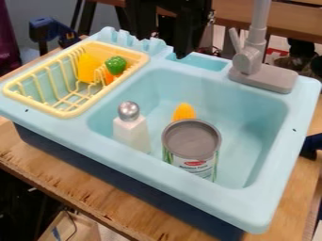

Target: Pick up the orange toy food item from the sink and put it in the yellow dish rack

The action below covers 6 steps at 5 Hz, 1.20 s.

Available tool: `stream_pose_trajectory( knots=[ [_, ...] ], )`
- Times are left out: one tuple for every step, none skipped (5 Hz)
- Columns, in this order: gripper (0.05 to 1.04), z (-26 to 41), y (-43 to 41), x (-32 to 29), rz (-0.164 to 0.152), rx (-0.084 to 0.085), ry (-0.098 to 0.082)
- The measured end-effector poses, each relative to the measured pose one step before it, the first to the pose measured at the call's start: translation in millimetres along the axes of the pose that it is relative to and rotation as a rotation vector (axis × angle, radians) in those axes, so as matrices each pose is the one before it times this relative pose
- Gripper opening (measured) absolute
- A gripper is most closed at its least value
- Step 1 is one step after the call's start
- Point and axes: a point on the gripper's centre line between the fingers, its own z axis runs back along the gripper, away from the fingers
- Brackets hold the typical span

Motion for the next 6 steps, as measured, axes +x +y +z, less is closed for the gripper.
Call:
stream_pose_trajectory(
  knots=[
    [1.003, -8.84, -0.85, -0.6, -0.003, -0.0002, 0.0275],
    [1.003, -21.44, -2.12, 12.46, -0.0192, -0.0009, 0.0027],
    [1.003, -15.47, 2.41, 10.11, 0.0222, 0.023, -0.0051],
    [1.003, -11.45, -2.26, 4.38, 0.021, -0.0116, -0.0149],
    [1.003, -14.57, 8.06, 0.72, 0.0524, -0.0341, 0.021],
    [1.003, -15.28, 2.27, -2.32, 0.0492, -0.0081, 0.0212]
  ],
)
